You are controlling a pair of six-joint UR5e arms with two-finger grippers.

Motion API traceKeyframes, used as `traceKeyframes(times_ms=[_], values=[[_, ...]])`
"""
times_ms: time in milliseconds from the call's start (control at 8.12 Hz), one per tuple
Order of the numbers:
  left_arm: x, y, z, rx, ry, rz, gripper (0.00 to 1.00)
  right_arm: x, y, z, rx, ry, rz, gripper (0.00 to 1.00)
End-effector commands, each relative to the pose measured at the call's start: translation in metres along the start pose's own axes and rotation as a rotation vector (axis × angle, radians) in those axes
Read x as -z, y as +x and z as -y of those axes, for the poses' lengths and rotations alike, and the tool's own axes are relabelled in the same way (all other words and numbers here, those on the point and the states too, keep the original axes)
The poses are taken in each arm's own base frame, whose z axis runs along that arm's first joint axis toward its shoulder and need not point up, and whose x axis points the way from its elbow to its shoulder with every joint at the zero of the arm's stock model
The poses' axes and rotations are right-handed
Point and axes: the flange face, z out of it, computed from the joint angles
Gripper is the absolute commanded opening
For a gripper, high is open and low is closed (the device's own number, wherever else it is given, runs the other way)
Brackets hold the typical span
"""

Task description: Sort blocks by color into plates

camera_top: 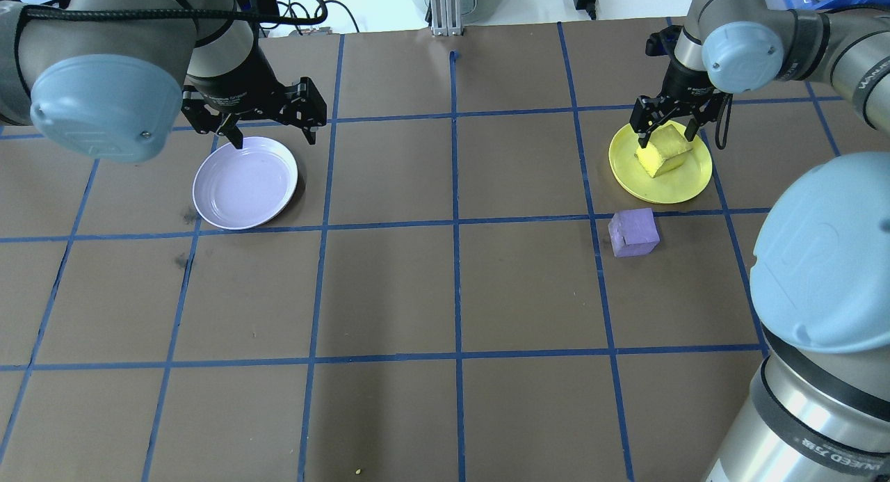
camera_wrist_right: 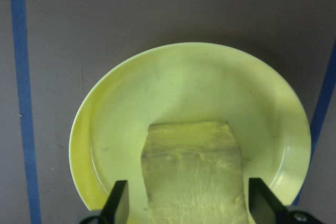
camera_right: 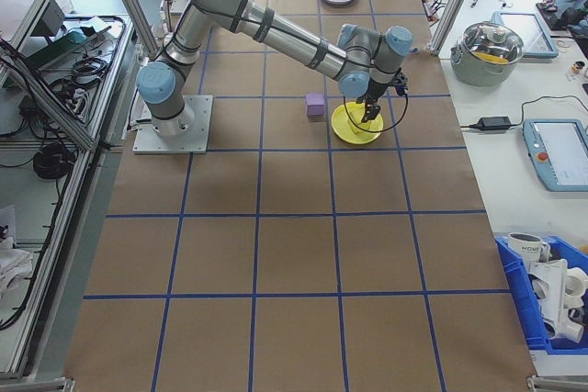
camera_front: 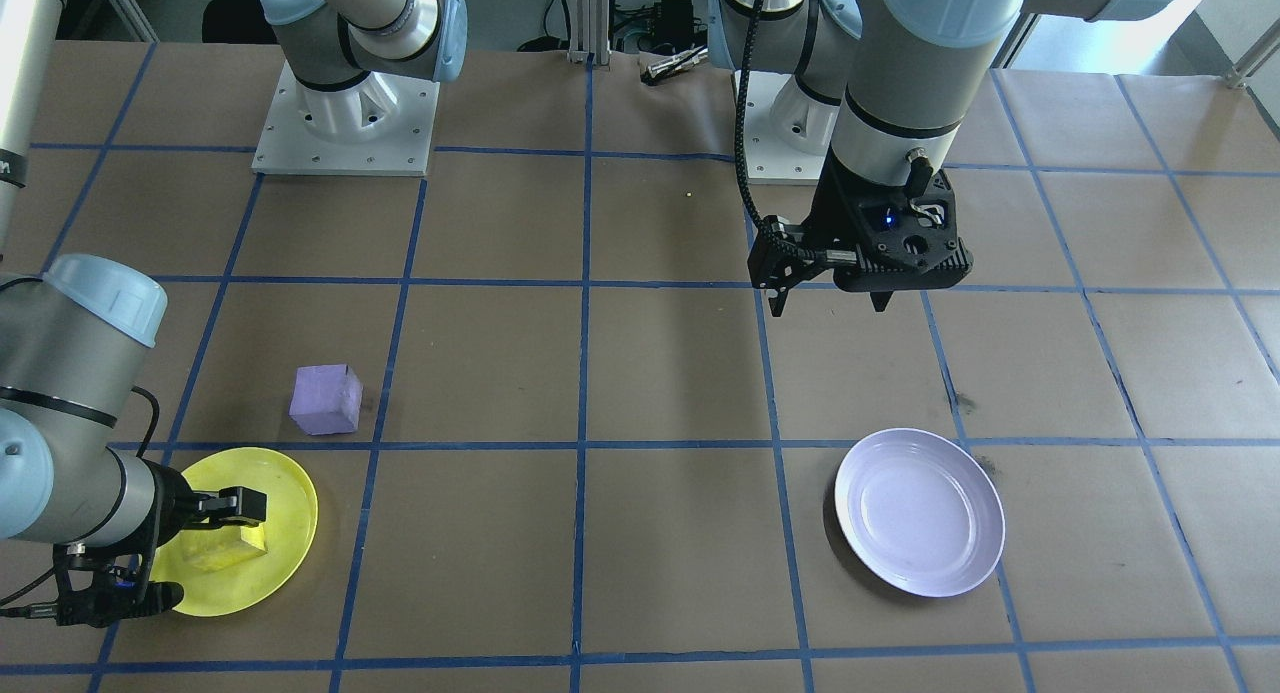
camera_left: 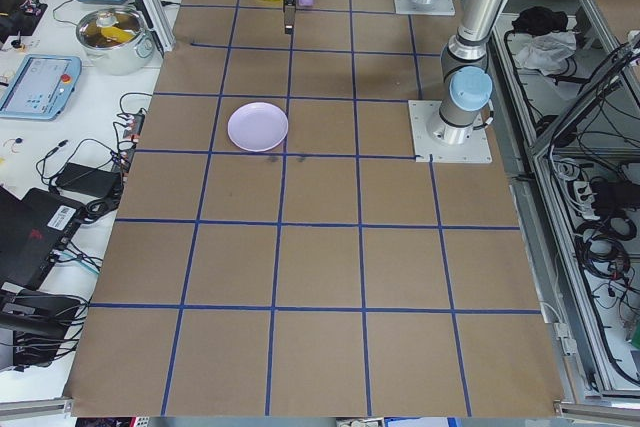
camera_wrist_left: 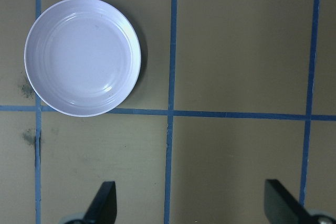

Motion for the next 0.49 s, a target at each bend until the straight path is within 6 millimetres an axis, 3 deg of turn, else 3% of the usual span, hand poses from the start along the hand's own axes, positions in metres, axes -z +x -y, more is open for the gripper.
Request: traceKeyframes(times_ms=[0,246,369], values=[[0.000,0.000,0.000,0.000,0.000,-0.001,1.00,0.022,-0.026,-0.010,-0.011,0.010,-0.012,0.89],[0.000,0.000,0.001,0.000,0.003,-0.001,1.00,0.007,-0.066,-0.055,-0.004,-0.071,0.054,0.87],[0.001,-0.001,0.001,0.002,0.006,-0.001,1.00,0.012,-0.073,-0.084,0.015,-0.067,0.063,0.87]])
